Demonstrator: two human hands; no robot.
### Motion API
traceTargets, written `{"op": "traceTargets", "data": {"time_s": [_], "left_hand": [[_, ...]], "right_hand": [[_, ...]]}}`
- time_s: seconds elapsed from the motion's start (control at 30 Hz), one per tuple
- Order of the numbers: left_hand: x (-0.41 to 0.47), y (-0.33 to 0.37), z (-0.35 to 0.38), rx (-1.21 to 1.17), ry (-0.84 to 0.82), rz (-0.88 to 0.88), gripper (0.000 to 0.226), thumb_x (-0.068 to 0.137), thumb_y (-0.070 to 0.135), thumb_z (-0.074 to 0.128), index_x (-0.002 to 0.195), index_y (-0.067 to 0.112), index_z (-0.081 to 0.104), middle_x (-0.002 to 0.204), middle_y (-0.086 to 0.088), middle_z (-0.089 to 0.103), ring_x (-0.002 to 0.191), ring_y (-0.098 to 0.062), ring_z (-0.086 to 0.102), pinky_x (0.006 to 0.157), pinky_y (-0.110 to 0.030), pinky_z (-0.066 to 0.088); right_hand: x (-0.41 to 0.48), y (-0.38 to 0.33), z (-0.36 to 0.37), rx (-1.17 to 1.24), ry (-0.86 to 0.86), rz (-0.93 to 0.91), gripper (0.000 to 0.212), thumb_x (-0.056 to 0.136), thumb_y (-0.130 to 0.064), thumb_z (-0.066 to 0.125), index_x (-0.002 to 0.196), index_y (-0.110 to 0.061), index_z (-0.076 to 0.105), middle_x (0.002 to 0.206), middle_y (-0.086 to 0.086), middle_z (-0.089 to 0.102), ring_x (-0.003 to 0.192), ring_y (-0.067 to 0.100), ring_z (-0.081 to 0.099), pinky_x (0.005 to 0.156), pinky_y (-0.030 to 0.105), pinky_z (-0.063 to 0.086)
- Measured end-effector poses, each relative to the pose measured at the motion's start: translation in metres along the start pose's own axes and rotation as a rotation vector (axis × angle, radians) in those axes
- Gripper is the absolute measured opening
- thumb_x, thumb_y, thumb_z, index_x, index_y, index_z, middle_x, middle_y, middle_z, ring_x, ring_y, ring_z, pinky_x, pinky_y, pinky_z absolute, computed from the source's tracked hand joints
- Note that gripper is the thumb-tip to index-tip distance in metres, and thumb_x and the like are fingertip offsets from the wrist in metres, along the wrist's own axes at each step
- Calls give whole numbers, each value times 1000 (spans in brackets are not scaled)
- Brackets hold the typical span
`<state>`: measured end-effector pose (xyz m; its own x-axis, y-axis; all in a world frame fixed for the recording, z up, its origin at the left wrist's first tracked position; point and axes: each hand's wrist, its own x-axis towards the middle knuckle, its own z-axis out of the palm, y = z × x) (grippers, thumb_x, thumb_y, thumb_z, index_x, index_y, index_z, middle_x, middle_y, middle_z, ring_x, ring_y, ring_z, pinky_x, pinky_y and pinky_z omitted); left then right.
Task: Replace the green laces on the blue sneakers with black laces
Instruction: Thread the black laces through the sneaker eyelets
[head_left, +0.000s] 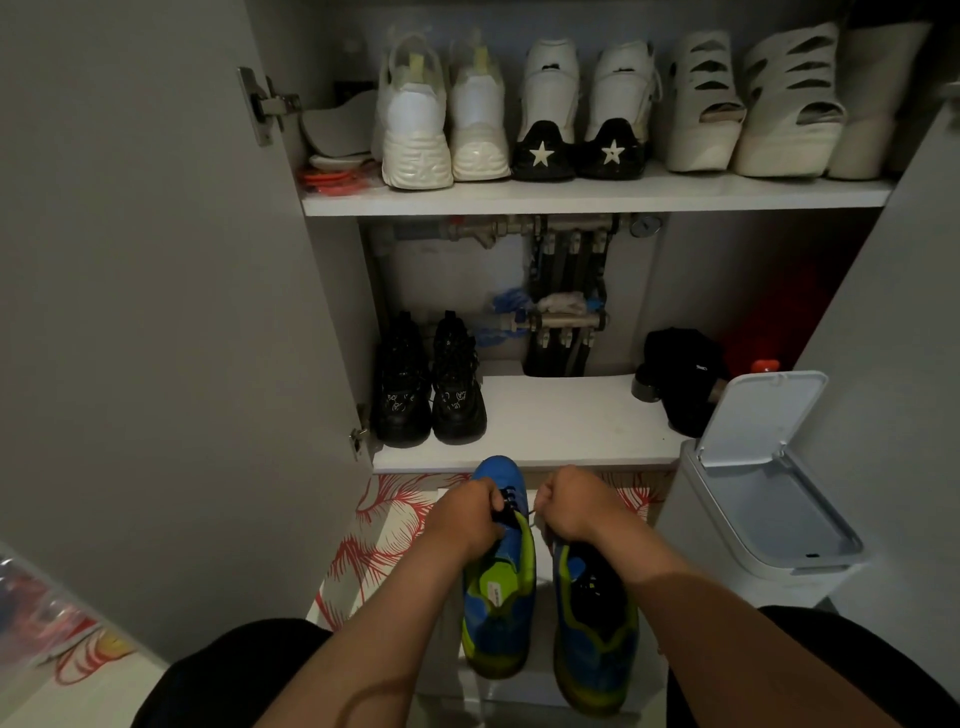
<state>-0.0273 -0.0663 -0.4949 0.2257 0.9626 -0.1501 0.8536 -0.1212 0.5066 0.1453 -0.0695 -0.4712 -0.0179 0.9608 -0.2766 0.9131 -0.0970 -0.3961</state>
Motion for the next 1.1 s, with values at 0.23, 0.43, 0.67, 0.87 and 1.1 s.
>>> {"op": "traceTargets", "data": {"time_s": [0.23,0.43,0.67,0.87,1.1], "left_hand": [[1,1,-10,215,-100,33,47,77,34,75,121,29,60,123,-3,59,114,-24,55,93,-36,49],[-2,30,-9,-43,9,127,19,91,37,58,105,29,69,99,2,68,98,-18,59,88,-36,50],[3,45,-10,-251,119,45,33,92,28,65,64,11,62,60,-4,56,59,-14,49,55,-26,36],[5,62,-30,-689,236,122,19,91,20,69,75,13,75,78,-4,73,58,-6,57,62,-25,49],[3,54,-50,-875,47,78,19,92,11,66,106,24,71,97,4,74,81,-6,68,69,-18,55]], "right_hand": [[7,19,-7,356,99,31,19,88,-13,54,75,-22,64,92,1,70,92,20,64,82,30,52],[6,14,-16,709,353,-79,22,91,-12,61,75,-25,69,83,-9,70,76,8,63,69,24,48],[-4,8,-19,797,235,-93,10,99,-14,58,95,-15,67,92,5,71,46,6,57,51,20,47],[-7,18,-6,602,-30,-135,15,96,-9,56,99,-5,70,78,10,69,58,20,64,65,35,55],[-3,14,1,601,-15,-112,22,98,-25,59,79,-21,69,66,6,70,68,30,73,56,27,52]]}}
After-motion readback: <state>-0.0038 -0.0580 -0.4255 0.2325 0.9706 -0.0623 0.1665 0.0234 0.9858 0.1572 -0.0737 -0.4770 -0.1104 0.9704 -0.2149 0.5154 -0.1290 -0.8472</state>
